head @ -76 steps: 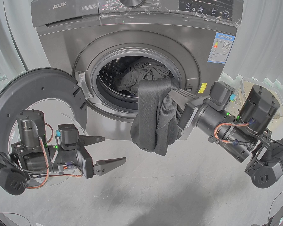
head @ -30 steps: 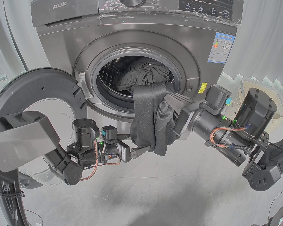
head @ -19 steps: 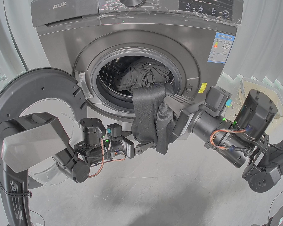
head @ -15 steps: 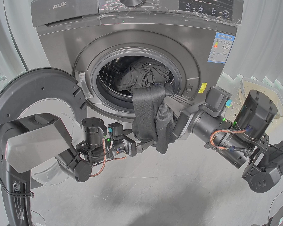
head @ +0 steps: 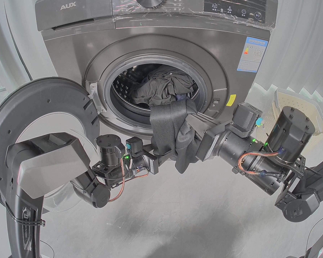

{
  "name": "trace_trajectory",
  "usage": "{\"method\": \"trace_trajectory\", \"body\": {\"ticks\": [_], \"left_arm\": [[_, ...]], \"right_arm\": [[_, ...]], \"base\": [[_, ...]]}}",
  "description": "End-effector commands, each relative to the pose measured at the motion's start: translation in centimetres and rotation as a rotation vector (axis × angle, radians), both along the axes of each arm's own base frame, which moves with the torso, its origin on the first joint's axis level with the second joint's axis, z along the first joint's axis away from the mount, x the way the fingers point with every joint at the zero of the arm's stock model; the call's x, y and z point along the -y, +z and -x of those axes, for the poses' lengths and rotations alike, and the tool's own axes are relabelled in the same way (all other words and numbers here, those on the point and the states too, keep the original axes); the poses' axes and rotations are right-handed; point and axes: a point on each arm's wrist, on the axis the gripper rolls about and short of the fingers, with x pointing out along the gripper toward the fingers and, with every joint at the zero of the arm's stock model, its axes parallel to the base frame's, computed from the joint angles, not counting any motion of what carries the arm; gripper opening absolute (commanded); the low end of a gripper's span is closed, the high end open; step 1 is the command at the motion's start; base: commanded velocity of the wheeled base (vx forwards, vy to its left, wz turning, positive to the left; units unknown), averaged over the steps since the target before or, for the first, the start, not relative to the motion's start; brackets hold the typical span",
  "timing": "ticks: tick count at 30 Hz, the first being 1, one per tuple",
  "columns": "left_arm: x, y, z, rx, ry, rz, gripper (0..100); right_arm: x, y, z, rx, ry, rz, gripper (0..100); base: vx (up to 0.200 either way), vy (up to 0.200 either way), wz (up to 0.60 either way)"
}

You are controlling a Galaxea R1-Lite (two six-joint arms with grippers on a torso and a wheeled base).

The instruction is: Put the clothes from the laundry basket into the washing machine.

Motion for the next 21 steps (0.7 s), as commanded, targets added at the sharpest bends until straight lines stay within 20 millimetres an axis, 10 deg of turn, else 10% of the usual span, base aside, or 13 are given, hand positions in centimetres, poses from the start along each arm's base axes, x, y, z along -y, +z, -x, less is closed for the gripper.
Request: {"method": "trace_trajectory", "body": {"ticks": [1, 21], "left_arm": [[-0.3, 0.1, 0.9, 0.016, 0.005, 0.005, 0], [-6.3, 8.0, 16.2, 0.113, -0.156, 0.039, 0]], "right_arm": [[0.0, -0.3, -0.3, -0.006, -0.009, 0.005, 0], [0.6, -2.1, -2.7, -0.044, -0.071, 0.048, 0]], "base": [[0.000, 0.000, 0.00], [0.000, 0.000, 0.00]]}}
